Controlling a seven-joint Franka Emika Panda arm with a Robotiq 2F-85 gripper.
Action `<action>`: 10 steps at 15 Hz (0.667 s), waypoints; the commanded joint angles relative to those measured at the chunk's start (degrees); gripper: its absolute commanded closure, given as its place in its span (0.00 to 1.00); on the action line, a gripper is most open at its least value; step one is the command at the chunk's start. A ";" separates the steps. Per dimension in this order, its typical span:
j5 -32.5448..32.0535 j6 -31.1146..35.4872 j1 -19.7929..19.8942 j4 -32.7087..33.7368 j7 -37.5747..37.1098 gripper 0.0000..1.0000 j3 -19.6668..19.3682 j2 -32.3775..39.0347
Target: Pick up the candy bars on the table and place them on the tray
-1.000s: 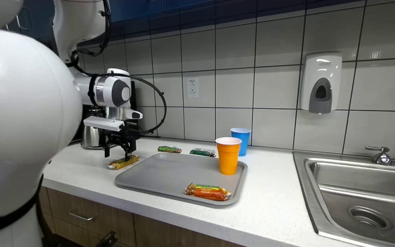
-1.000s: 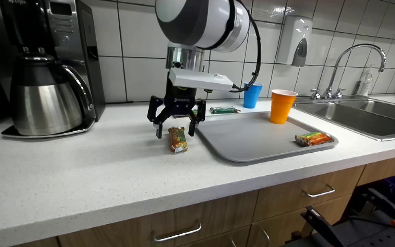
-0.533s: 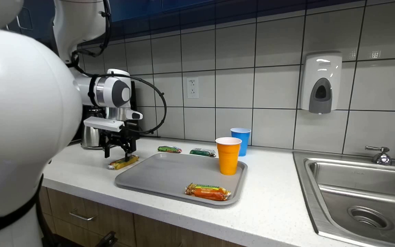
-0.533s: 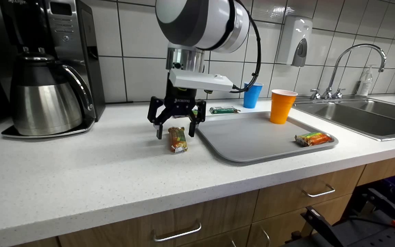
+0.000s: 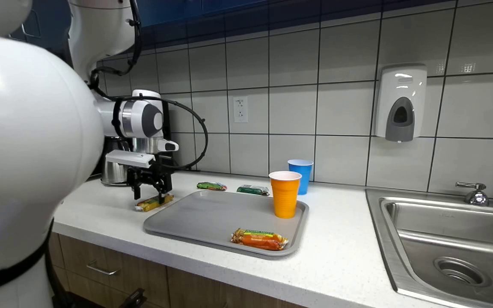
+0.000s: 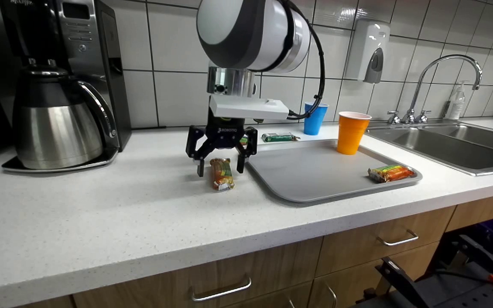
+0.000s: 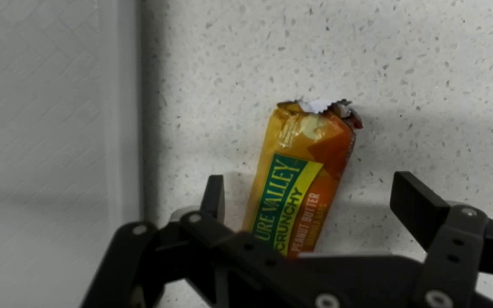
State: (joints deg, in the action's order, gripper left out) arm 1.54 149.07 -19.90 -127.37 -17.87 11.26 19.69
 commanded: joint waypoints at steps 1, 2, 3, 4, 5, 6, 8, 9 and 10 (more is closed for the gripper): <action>-2.98 2.01 -2.40 1.08 -5.91 0.00 -2.17 0.99; -3.51 2.41 -2.83 1.18 -6.89 0.00 -2.54 1.10; -4.14 2.61 -3.28 1.25 -7.92 0.00 -2.97 0.99; -4.45 2.59 -3.60 1.29 -8.52 0.00 -3.14 0.79; -4.95 2.52 -3.96 1.36 -9.21 0.00 -3.45 0.68; -5.48 2.47 -4.33 1.39 -9.90 0.00 -3.73 0.63; -5.84 2.35 -4.60 1.42 -10.74 0.00 -3.94 0.32; -6.12 2.21 -4.82 1.46 -11.16 0.00 -4.18 0.30; -6.22 2.25 -4.89 1.46 -11.48 0.00 -4.30 0.26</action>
State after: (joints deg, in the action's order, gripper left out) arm -2.79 151.35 -23.56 -126.49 -26.38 8.17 20.22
